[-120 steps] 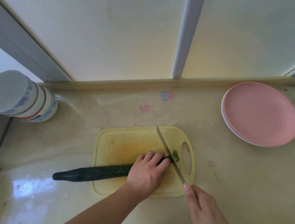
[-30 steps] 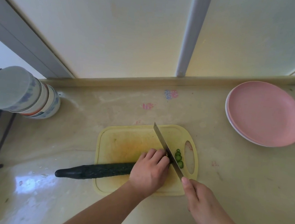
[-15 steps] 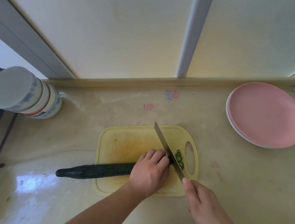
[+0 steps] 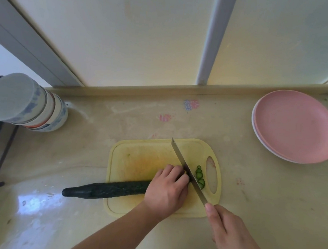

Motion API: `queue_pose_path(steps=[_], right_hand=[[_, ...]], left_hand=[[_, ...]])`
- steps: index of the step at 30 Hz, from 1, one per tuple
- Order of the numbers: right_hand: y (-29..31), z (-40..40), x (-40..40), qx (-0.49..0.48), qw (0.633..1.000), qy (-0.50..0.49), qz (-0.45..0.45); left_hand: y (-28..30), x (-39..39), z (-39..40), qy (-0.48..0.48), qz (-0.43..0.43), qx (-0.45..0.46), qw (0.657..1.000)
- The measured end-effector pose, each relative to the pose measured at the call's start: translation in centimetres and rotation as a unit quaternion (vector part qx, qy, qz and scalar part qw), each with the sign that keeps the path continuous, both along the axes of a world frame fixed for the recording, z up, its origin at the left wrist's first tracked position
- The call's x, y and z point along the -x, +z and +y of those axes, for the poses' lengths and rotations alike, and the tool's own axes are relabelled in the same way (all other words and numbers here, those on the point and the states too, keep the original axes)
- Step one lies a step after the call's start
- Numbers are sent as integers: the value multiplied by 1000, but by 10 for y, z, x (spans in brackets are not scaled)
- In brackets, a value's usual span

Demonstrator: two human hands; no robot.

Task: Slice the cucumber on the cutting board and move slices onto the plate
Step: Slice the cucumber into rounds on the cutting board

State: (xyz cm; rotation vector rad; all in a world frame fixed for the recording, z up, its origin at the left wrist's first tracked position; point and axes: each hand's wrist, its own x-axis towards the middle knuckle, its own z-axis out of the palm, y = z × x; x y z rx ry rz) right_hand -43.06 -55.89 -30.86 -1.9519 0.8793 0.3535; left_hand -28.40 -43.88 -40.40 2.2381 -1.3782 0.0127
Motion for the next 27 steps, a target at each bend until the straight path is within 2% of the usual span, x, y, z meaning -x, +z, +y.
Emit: queue_pose_path(steps=[15,27], right_hand=[[-17,-7,-12,-9,1000,-2,-6],[-2,-2,-4,-27,1000,-6,-2]], left_hand=[[4,0,0,6,25,17,1000],[3,-1,0,-1,7,14,1000]])
